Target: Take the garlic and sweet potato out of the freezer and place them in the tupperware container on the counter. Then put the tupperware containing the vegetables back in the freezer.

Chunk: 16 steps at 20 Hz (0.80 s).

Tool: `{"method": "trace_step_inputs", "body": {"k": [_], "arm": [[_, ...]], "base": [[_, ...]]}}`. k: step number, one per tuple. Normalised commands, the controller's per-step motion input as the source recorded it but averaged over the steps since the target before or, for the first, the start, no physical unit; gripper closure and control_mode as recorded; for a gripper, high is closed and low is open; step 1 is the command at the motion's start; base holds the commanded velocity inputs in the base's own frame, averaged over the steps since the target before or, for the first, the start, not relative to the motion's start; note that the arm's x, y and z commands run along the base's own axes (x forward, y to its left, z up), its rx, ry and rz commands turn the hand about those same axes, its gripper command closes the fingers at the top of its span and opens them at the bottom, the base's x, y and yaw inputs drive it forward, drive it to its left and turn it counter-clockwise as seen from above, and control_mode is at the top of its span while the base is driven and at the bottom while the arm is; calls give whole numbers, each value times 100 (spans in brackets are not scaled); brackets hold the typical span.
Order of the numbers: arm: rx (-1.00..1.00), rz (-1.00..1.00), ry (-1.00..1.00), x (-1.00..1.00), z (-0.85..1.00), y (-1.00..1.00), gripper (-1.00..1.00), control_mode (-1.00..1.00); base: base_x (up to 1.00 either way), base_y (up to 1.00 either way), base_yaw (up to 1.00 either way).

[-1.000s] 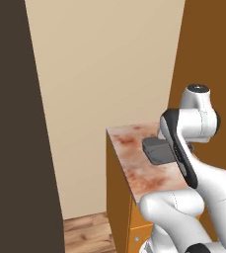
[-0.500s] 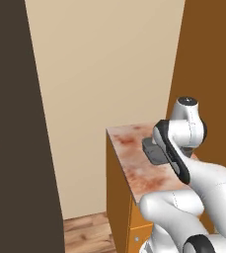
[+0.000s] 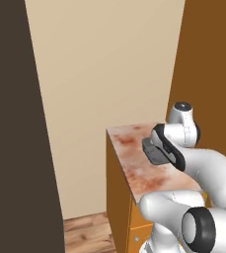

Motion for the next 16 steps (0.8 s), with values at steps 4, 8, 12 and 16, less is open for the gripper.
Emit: {"method": "trace_step_inputs", "body": {"k": [4, 8, 12, 16], "arm": [[0, 1, 0, 44, -16, -5, 100, -100], [0, 3, 0, 22, -26, -6, 100, -100], [0, 5, 0, 7, -36, -7, 100, -100], [0, 6, 0, 13, -38, -8, 100, -100]], "base": [[0, 0, 0], [0, 0, 0], [0, 0, 0], [0, 0, 0]]}}
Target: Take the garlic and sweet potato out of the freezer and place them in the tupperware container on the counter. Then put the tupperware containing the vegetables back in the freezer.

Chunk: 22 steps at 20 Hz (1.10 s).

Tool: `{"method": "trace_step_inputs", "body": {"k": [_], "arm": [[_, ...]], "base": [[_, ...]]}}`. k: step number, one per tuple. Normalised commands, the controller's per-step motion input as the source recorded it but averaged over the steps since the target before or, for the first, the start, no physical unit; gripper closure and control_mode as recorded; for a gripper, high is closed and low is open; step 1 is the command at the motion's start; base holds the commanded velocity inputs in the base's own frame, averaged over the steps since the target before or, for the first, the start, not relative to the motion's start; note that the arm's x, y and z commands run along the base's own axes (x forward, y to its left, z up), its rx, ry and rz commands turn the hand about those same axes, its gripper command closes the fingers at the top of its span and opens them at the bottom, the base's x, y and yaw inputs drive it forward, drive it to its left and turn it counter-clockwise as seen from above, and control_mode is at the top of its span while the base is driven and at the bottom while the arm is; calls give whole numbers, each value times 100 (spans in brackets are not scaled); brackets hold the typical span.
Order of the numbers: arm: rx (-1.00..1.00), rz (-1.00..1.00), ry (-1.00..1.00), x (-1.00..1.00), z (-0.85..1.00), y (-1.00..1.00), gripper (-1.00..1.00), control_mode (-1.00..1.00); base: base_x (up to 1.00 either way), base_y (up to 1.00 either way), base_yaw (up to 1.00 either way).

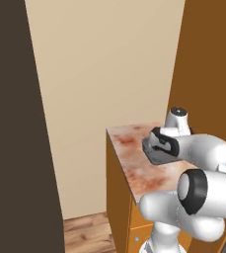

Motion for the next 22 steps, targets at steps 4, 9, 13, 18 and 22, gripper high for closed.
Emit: {"method": "trace_step_inputs", "body": {"k": [4, 9, 13, 18, 22], "arm": [[0, 8, 0, 23, -33, -4, 100, -100], [0, 8, 0, 32, -24, -1, 100, -100], [0, 7, 0, 27, -19, 0, 100, -100], [0, 6, 0, 15, -9, 0, 100, -100], [0, 4, 0, 11, -4, 0, 100, -100]], "base": [[0, 0, 0], [0, 0, 0], [0, 0, 0], [0, 0, 0], [0, 0, 0]]}}
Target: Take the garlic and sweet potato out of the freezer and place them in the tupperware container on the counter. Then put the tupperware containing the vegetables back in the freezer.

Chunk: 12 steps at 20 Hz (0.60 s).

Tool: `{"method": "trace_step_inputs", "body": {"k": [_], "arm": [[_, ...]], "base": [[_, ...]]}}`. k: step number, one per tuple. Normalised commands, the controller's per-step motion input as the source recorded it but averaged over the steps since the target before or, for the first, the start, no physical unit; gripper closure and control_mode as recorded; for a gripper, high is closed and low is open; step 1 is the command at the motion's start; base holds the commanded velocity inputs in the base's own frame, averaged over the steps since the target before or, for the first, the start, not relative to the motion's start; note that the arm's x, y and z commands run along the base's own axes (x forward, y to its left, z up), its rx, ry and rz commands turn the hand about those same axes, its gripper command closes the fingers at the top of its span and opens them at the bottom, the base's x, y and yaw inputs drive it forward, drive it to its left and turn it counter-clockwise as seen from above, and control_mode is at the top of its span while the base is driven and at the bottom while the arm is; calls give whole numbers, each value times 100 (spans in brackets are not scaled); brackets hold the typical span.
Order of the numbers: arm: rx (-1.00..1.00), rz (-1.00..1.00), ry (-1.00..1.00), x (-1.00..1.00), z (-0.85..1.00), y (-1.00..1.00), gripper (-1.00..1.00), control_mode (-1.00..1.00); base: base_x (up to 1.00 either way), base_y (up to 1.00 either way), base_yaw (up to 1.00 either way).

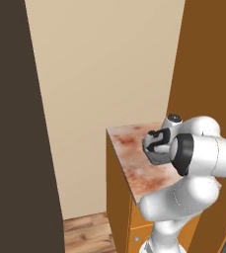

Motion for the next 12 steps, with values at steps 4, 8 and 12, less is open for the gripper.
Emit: {"method": "trace_step_inputs", "body": {"k": [4, 8, 12], "arm": [[0, 1, 0, 1, -2, 0, -100, -100], [0, 0, 0, 0, 0, 0, -100, -100], [0, 0, 0, 0, 9, 0, -100, -100]], "base": [[0, 0, 0], [0, 0, 0], [0, 0, 0]]}}
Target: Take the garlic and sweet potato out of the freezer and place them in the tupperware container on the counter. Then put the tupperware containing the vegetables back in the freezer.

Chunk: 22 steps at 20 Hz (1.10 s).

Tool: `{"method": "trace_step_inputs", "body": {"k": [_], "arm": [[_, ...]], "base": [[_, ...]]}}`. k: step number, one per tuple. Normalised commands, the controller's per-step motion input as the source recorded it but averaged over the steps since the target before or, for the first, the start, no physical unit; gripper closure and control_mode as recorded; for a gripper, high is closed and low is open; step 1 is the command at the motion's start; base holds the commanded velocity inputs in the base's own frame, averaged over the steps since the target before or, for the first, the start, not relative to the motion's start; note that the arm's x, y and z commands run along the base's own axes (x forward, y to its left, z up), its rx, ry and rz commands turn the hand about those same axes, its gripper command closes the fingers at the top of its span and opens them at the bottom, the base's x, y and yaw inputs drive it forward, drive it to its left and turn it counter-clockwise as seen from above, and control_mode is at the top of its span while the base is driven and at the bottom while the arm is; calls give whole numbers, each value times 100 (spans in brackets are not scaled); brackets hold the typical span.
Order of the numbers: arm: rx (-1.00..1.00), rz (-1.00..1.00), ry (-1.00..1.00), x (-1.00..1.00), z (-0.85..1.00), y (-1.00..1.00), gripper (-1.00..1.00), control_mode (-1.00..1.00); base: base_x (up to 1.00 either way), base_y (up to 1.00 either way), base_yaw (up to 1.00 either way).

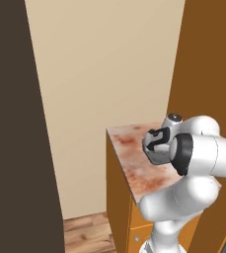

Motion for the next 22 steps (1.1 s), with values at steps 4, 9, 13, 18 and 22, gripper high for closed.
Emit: {"method": "trace_step_inputs", "body": {"k": [4, 9, 13, 18, 22], "arm": [[0, 0, -4, -6, 43, 0, -100, -100], [0, 0, -11, -34, 85, 2, -100, -100], [0, -1, -11, -56, 100, 16, -100, -100], [1, -3, -2, -74, 100, 27, -100, -100], [4, -8, 0, -98, 100, 24, -100, -100]], "base": [[0, 0, 0], [0, 0, 0], [0, 0, 0], [0, 0, 0], [0, 0, 0]]}}
